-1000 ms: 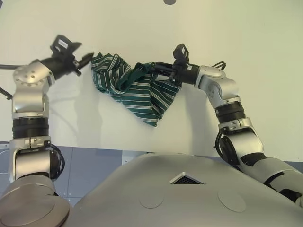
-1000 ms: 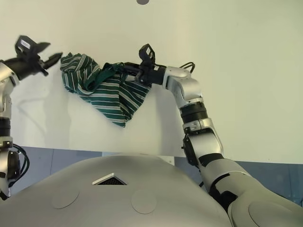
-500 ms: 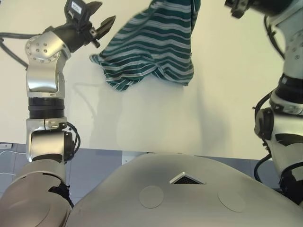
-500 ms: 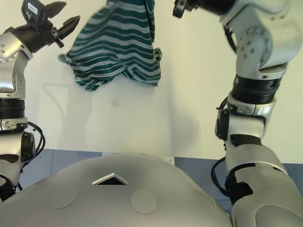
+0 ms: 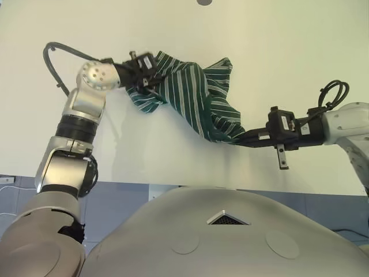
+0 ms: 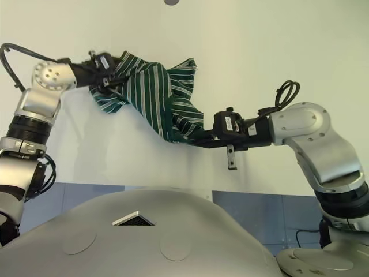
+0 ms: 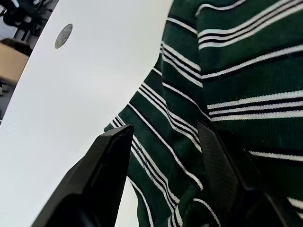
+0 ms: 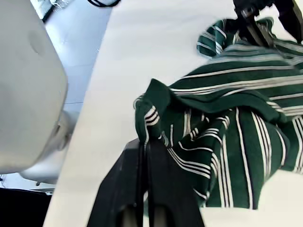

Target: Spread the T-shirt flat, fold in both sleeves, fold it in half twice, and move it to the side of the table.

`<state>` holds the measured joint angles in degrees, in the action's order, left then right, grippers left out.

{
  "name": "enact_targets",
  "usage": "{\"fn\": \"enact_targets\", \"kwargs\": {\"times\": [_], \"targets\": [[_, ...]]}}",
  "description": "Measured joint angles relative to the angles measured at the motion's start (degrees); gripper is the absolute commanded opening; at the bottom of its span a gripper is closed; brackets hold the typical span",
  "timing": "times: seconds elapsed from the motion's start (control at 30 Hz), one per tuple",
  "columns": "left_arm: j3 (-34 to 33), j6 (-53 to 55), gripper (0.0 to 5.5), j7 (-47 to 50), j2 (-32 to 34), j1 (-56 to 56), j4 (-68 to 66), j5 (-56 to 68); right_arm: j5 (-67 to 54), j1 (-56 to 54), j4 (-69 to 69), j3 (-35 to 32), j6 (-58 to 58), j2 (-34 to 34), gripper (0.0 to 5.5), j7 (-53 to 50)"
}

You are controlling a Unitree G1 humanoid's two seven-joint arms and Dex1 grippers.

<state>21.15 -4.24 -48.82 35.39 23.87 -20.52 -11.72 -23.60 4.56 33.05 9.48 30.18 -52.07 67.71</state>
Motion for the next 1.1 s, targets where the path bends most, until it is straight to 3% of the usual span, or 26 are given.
{"fn": "enact_targets", "kwargs": {"times": [0.17,0.3,0.43,0.67,1.1], "targets": [[-1.8,11.7,2.47,-13.0,12.5,-15.3,28.7,6.9,8.1,2.9,-7.1,2.1,-5.3,0.3,0.05,-4.4],[-5.3,19.9,2.47,-14.5,13.9,-16.4,39.8,11.2,12.4,2.0,-12.8,1.1,-8.7,-1.7,0.05,-5.5],[-9.1,21.4,2.47,-13.1,7.5,-4.6,32.4,16.8,12.8,-1.8,-14.6,1.3,-9.8,-1.2,0.05,-5.4],[-8.8,23.3,2.47,-20.2,-2.9,-0.4,9.6,26.5,13.2,-4.4,-16.6,3.6,-10.7,1.0,0.05,-5.2],[-5.1,21.3,0.2,-26.7,-4.2,1.1,-4.2,23.9,14.9,-6.0,-17.7,4.9,-10.8,1.8,0.0,-4.0]]}}
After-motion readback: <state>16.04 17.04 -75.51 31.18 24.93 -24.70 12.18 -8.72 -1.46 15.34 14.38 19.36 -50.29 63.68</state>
